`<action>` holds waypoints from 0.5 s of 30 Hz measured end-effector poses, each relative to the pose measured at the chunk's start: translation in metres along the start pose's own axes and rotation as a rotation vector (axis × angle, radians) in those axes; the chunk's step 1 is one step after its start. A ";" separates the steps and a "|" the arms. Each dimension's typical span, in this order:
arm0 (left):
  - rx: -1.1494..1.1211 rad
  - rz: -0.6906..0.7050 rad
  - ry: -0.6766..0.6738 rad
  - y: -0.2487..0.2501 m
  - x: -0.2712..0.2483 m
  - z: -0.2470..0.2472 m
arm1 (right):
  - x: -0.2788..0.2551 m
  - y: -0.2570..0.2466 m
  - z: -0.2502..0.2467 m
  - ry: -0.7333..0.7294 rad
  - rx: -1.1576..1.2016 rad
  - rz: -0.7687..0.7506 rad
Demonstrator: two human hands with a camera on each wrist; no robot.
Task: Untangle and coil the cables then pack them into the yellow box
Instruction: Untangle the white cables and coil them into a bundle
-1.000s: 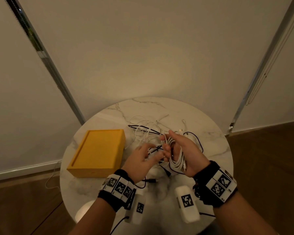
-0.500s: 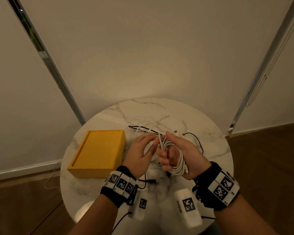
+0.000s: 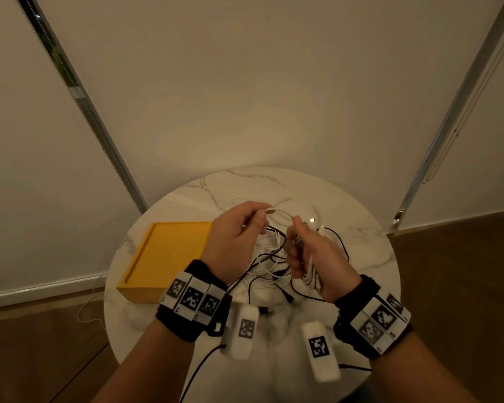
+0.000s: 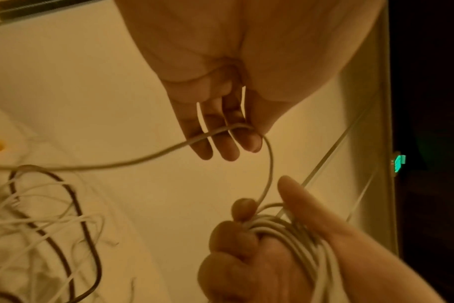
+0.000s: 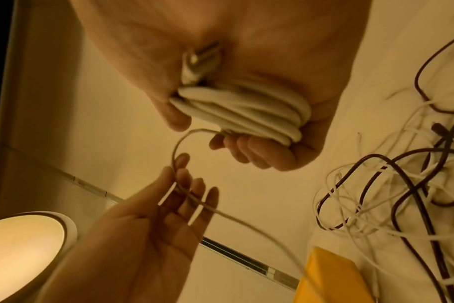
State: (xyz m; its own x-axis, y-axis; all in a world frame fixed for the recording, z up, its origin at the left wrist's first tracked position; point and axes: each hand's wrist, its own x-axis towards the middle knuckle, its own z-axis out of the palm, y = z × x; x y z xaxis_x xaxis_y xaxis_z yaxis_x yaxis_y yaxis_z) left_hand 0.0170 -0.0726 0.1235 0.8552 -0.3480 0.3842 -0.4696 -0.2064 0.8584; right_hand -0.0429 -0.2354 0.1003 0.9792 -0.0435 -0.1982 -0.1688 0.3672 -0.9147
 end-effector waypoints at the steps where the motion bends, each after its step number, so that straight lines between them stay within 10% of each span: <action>1: 0.011 0.002 -0.021 0.005 0.001 -0.001 | -0.001 0.000 0.002 0.052 -0.006 -0.031; 15: 0.063 0.010 -0.330 0.025 -0.028 0.043 | -0.001 -0.004 0.010 0.270 0.203 -0.131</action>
State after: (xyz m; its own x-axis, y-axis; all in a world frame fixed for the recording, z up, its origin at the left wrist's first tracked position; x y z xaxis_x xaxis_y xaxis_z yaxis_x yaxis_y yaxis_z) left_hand -0.0282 -0.1068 0.1192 0.7379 -0.6257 0.2530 -0.4994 -0.2541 0.8283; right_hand -0.0418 -0.2272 0.1073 0.9213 -0.3365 -0.1948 0.0083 0.5179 -0.8554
